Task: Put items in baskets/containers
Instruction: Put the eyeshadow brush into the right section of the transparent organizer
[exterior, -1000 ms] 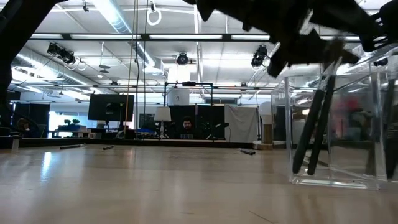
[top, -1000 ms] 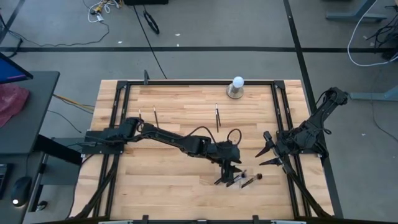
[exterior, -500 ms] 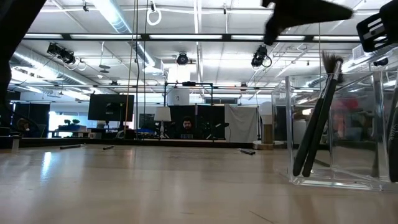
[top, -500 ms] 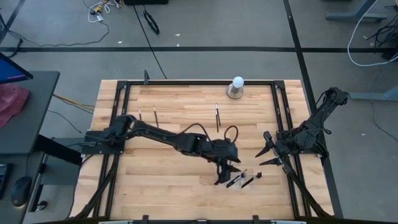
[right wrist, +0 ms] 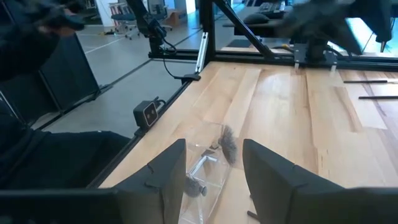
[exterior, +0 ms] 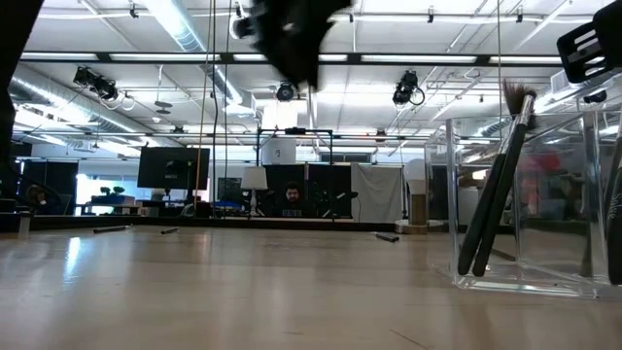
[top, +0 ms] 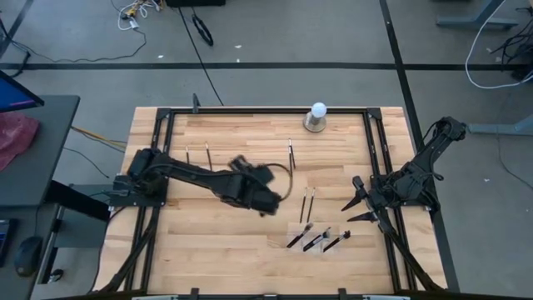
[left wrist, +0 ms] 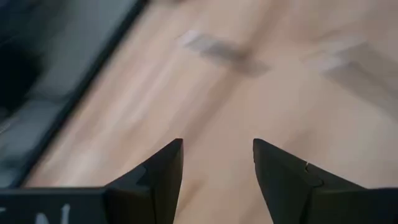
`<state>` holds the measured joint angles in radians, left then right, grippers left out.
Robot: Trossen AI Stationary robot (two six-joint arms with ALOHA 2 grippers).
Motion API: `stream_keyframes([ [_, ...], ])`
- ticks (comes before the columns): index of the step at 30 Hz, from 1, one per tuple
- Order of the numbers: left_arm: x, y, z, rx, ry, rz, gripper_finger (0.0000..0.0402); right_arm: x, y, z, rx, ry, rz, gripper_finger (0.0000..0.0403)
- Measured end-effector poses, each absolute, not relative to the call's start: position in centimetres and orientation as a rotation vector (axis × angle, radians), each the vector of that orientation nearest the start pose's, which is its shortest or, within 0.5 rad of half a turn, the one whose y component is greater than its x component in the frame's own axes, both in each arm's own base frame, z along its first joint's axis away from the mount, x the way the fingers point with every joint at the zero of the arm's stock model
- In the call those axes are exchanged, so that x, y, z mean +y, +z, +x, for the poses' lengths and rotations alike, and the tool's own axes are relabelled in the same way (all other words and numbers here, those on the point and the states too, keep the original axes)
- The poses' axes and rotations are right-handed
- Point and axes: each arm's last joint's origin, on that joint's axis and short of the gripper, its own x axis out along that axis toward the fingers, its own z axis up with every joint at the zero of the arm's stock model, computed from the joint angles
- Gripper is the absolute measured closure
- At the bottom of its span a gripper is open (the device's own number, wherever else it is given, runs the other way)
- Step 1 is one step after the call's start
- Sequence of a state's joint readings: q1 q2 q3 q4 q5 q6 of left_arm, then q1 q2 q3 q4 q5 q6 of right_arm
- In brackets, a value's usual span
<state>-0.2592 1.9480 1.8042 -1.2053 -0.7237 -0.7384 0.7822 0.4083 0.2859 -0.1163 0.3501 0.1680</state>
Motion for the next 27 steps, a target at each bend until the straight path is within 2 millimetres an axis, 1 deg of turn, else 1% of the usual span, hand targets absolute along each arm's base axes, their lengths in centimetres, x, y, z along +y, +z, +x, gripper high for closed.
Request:
stream_keyframes([
  [2, -7.2, 27.7, 36.8, 1.007, 0.905, 0.0, 0.0207, 7.8, 21.5, 9.3, 0.235, 0.412, 0.038, 0.0243],
  [5, -6.0, 25.7, 35.2, 1.071, 1.032, 0.001, 0.0207, 7.9, 20.9, 9.3, 0.243, 0.41, 0.041, 0.0243],
  [9, -4.1, 23.1, 32.8, 1.102, 1.134, -0.066, 0.0207, 7.9, 20.3, 9.3, 0.264, 0.405, 0.057, 0.0243],
  [12, -2.6, 20.7, 30.8, 1.093, 1.17, -0.172, 0.0207, 7.9, 20.2, 9.4, 0.266, 0.404, 0.059, 0.0243],
  [16, -0.8, 18.1, 28.1, 1.006, 1.172, -0.314, 0.0206, 7.9, 20.4, 9.4, 0.246, 0.407, 0.066, 0.0243],
  [19, 0.4, 16.5, 26.3, 0.884, 1.192, -0.393, 0.02, 8.0, 20.5, 9.4, 0.229, 0.411, 0.058, 0.0243],
  [23, 1.6, 14.4, 24.5, 0.704, 1.277, -0.476, 0.0174, 8.0, 20.6, 9.4, 0.219, 0.412, 0.056, 0.0243],
  [27, 2.6, 12.8, 23.2, 0.601, 1.35, -0.531, 0.0135, 8.0, 20.7, 9.5, 0.209, 0.414, 0.063, 0.0243],
])
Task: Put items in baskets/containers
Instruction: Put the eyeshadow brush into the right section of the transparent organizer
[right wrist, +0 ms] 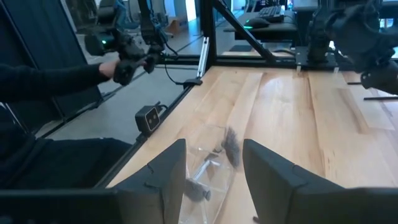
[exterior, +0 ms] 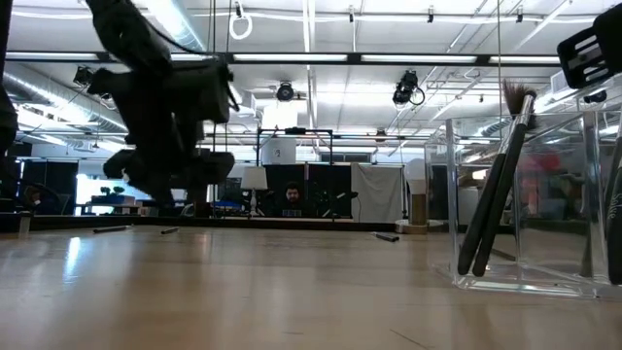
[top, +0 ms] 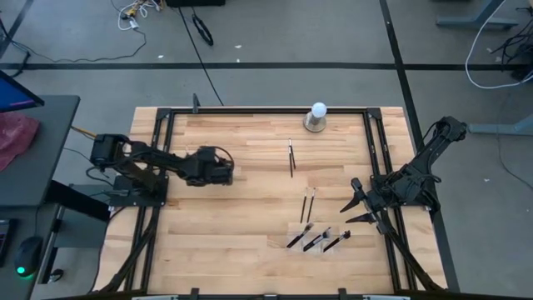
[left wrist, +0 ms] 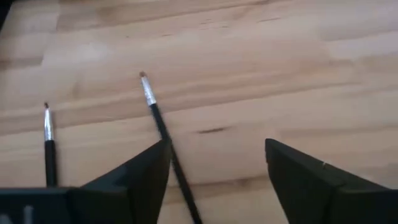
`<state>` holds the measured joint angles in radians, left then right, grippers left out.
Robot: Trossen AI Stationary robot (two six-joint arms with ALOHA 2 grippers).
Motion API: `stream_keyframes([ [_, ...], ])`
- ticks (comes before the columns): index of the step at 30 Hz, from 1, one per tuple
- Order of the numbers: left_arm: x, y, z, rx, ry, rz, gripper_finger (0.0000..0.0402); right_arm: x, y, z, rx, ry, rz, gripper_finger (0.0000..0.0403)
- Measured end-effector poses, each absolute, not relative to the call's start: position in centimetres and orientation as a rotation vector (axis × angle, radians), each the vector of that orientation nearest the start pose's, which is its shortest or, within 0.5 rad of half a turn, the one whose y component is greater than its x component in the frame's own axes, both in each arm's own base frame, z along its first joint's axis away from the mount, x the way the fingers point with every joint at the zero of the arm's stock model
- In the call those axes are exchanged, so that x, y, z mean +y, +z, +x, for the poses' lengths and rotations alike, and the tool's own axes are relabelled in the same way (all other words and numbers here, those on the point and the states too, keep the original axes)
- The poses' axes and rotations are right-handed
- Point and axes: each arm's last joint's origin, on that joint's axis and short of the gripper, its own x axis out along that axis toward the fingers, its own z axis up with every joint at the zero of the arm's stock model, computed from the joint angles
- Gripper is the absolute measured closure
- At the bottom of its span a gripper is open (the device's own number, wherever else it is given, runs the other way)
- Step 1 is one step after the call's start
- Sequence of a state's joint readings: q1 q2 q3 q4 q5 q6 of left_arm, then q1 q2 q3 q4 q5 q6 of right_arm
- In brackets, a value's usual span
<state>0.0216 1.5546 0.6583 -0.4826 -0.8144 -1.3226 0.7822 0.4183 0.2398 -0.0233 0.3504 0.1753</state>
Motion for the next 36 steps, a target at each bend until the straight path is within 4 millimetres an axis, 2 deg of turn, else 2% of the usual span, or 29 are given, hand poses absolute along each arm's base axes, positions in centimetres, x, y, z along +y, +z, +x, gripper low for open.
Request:
stream_keyframes([
  [4, 3.3, 11.5, 22.3, 0.51, 1.394, -0.566, 0.01, 8.0, 20.8, 9.5, 0.205, 0.413, 0.065, 0.0243],
  [8, 3.6, 10.9, 21.8, 0.416, 1.421, -0.561, 0.0093, 8.0, 20.8, 9.5, 0.205, 0.411, 0.065, 0.0243],
  [15, 4.0, 10.2, 21.7, 0.295, 1.462, -0.514, 0.0132, 8.0, 20.8, 9.5, 0.204, 0.402, 0.064, 0.0243],
  [28, 5.4, 7.1, 21.3, 0.449, 1.547, -0.528, 0.0177, 8.0, 20.8, 9.5, 0.204, 0.403, 0.064, 0.0243],
  [36, 4.5, 6.7, 21.4, 0.49, 1.506, -0.508, 0.0247, 8.0, 20.8, 9.5, 0.204, 0.403, 0.064, 0.0243],
])
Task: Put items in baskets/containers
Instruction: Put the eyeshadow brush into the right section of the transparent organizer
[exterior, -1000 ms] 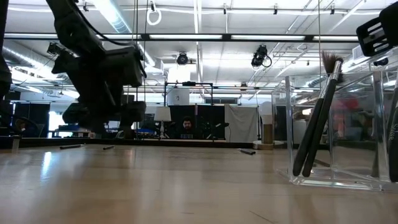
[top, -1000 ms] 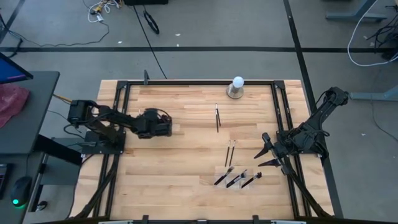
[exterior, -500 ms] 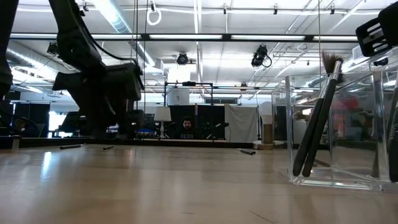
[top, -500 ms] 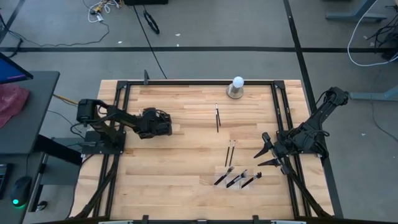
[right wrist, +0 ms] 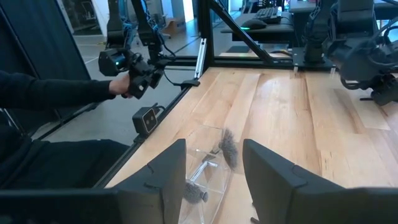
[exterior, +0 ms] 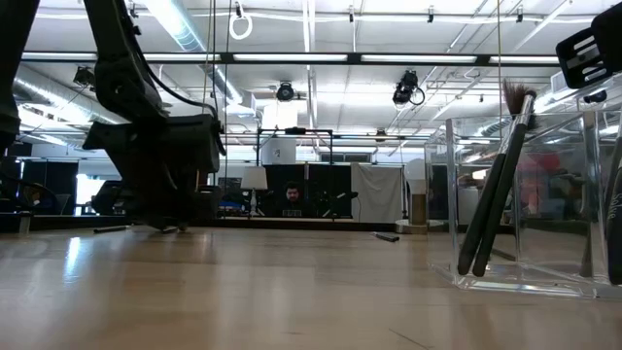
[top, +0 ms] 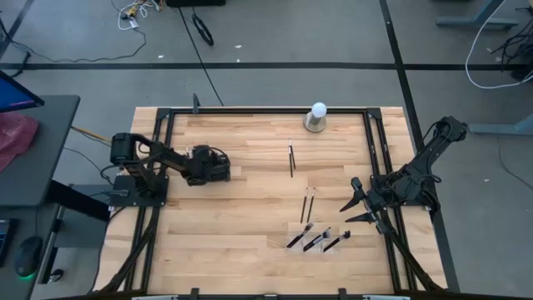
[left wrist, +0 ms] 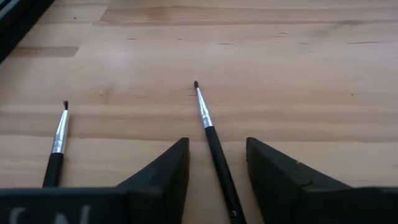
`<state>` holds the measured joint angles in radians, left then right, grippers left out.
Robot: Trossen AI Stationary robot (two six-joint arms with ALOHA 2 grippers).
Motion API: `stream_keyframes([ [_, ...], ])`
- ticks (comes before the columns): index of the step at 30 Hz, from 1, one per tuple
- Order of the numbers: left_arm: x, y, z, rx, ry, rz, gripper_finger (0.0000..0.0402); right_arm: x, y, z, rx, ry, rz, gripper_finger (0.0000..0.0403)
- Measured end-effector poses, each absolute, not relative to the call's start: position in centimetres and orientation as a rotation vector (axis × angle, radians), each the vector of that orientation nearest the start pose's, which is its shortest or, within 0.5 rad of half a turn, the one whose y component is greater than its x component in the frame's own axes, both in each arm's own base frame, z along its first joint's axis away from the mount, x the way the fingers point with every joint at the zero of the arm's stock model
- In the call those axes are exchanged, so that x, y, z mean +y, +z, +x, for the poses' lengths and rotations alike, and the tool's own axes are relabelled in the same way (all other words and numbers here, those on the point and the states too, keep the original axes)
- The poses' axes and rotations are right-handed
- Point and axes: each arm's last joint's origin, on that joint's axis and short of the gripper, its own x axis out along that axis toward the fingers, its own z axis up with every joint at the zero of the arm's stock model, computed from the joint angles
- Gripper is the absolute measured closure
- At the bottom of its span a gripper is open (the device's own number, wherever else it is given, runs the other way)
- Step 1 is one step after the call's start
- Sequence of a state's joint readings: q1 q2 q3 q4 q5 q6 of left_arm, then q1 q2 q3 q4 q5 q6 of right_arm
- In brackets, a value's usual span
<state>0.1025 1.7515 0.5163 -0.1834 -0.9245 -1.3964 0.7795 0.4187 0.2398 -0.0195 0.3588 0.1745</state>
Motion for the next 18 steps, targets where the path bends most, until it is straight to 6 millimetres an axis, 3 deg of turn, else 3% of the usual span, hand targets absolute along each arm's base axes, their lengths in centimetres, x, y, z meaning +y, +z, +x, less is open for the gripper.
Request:
stream_keyframes([
  [11, 3.9, 6.7, 21.5, 0.51, 1.475, -0.496, 0.0304, 8.0, 20.8, 9.5, 0.205, 0.403, 0.064, 0.0243],
  [18, 2.5, 6.7, 21.7, 0.548, 1.398, -0.447, 0.0372, 8.0, 20.7, 9.5, 0.209, 0.403, 0.063, 0.0243],
])
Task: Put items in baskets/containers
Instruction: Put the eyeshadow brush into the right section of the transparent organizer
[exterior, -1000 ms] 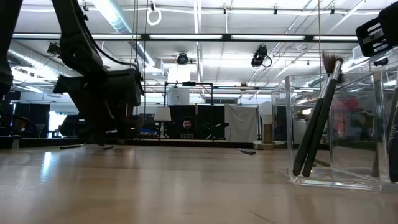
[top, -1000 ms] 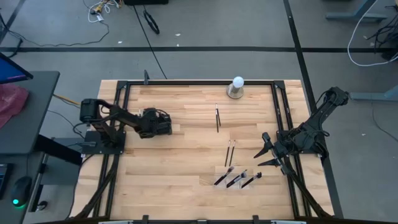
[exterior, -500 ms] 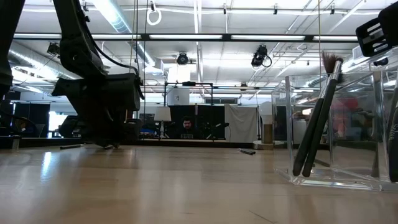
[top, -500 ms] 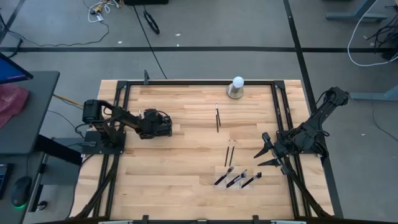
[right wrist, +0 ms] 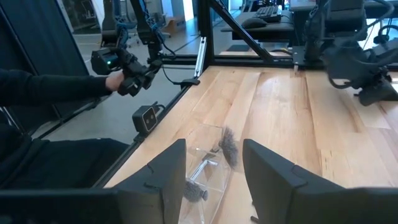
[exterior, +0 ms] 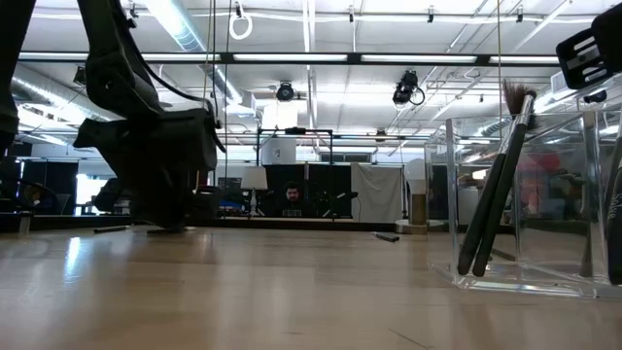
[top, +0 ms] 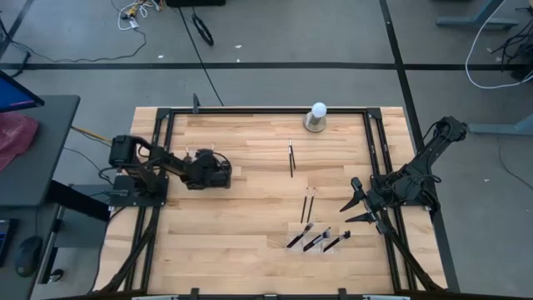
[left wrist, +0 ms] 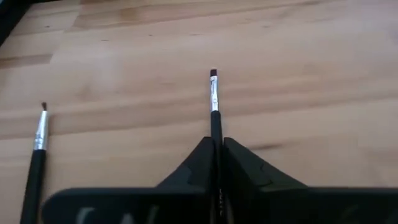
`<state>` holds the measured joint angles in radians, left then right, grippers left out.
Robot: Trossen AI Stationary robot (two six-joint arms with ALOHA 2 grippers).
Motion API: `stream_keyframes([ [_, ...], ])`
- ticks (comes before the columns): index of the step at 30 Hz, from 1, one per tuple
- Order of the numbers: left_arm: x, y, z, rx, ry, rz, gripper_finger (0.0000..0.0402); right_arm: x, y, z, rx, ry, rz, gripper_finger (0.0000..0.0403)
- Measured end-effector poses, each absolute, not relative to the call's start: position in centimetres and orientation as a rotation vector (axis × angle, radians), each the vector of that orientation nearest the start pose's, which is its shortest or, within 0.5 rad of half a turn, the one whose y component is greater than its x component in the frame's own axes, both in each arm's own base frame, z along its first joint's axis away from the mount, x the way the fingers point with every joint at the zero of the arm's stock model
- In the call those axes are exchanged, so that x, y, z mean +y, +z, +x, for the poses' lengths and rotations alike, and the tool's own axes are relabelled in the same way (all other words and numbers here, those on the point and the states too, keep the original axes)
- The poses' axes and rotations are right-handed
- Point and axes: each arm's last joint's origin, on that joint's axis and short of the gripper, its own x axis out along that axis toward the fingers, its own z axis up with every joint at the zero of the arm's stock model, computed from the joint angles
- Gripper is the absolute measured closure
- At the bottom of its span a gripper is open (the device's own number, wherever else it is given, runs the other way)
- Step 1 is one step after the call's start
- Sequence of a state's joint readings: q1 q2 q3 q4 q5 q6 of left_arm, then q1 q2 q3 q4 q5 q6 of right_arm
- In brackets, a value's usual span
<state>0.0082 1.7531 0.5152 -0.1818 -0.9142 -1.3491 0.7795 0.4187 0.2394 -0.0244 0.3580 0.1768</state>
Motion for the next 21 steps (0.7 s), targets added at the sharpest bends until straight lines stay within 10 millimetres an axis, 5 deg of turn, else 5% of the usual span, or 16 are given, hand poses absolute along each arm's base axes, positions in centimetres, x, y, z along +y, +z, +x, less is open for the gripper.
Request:
stream_keyframes([
  [21, -4.0, 7.1, 23.4, 0.452, 1.042, -0.433, 0.0383, 8.0, 20.7, 9.5, 0.209, 0.404, 0.062, 0.0243],
])
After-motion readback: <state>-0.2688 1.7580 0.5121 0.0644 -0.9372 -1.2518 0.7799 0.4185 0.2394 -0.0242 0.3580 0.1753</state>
